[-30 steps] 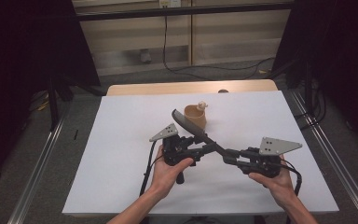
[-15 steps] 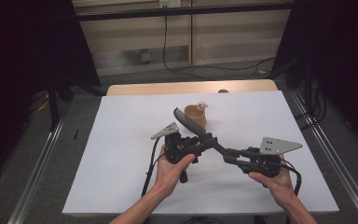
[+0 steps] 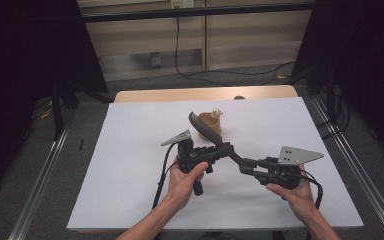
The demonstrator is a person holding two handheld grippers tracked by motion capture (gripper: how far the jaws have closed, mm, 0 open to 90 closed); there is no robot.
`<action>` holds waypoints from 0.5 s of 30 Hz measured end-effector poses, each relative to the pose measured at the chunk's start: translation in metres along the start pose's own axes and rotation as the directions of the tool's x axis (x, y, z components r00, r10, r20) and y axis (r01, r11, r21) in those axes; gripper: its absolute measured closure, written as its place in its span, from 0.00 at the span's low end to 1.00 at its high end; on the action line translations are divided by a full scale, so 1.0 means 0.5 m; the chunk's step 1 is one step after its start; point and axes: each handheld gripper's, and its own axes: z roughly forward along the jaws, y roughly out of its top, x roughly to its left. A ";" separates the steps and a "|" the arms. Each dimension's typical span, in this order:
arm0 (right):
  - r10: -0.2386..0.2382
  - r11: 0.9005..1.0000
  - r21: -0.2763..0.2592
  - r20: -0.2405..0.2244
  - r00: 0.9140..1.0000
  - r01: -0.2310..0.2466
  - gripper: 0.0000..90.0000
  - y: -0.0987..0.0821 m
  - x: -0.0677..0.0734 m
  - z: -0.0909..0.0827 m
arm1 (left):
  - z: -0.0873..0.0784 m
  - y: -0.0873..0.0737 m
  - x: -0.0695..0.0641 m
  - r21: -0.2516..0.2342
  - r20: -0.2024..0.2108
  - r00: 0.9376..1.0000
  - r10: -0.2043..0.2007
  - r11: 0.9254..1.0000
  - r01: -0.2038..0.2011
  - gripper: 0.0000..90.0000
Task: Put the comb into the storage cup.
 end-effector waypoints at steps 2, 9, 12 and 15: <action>-0.002 1.000 -0.001 -0.004 1.000 0.002 0.81 0.000 0.000 0.002 | 0.000 0.000 -0.001 -0.009 0.011 1.000 -0.012 1.000 0.012 0.79; -0.012 1.000 0.007 -0.010 1.000 0.012 0.81 0.001 0.001 0.005 | 0.000 0.003 0.002 0.006 0.035 0.999 -0.027 1.000 0.027 0.81; -0.015 1.000 0.009 -0.012 1.000 0.016 0.81 0.002 0.000 0.005 | -0.002 0.004 0.002 0.007 0.037 0.999 -0.028 1.000 0.028 0.81; -0.018 1.000 0.009 -0.017 1.000 0.019 0.80 0.004 0.001 0.006 | -0.003 0.007 0.000 0.010 0.048 0.999 -0.015 1.000 0.015 0.81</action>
